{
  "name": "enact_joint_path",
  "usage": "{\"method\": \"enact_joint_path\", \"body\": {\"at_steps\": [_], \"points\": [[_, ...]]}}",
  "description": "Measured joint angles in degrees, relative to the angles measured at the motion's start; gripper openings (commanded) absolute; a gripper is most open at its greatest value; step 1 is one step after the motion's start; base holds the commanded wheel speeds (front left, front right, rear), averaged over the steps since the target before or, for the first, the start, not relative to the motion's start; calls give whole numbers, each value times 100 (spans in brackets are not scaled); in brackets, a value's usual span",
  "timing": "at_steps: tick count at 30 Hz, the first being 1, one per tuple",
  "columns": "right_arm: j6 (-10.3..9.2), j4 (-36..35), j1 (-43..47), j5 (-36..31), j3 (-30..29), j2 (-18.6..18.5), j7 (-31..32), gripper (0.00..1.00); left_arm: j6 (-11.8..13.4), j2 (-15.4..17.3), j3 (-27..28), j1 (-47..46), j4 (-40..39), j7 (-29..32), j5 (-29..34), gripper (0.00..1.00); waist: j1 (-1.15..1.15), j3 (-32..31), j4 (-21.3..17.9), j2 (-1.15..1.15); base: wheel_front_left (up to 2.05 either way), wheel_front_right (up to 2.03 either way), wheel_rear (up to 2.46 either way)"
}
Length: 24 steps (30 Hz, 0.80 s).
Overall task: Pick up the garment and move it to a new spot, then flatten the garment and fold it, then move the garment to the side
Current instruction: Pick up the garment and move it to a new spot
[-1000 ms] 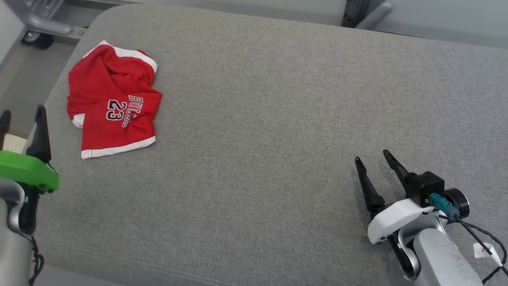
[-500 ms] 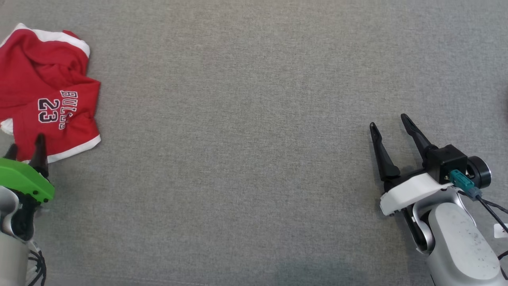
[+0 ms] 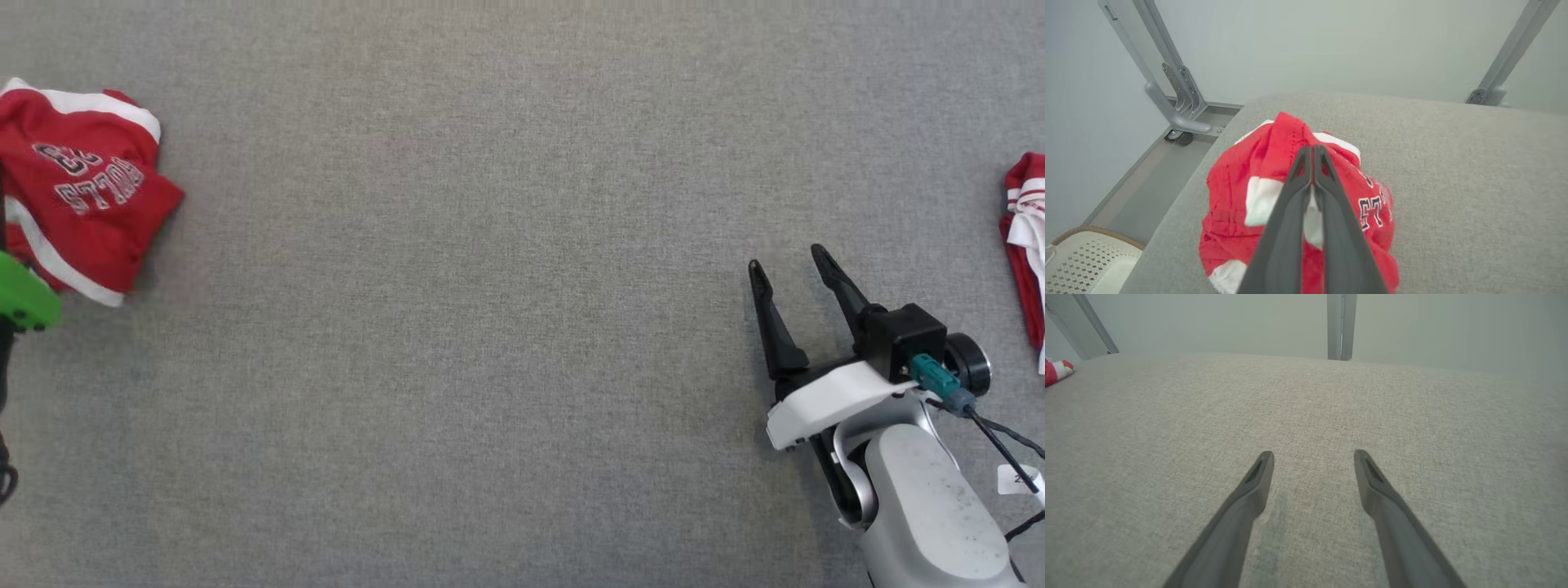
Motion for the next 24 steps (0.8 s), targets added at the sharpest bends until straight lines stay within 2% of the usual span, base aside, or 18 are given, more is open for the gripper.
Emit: {"method": "enact_joint_path", "body": {"at_steps": [4,7,11,15,20,24], "points": [[0,77,54,47,10,148,-1,100,0,231,-431,-500,-658,-146,178,0,0,-244,-5,0,0,0,0],[0,113,123,90,18,248,-1,100,-1,159,-713,-781,-1207,-191,321,0,0,-425,-48,0,0,0,0],[0,141,164,141,-33,345,-1,100,0,-335,-918,-843,-1749,-225,158,0,0,-598,-210,0,0,0,0],[0,132,159,160,-67,399,-1,100,0,-951,-1452,-740,-2001,-144,183,0,0,-692,-480,0,0,0,0],[0,85,156,146,-191,420,-1,100,0,-2017,-2068,-513,-1909,-82,88,0,0,-696,-931,0,0,0,0],[0,74,147,129,-242,428,-1,100,0,-2673,-2627,-398,-1613,-125,81,0,0,-636,-1332,0,0,0,0]]}}
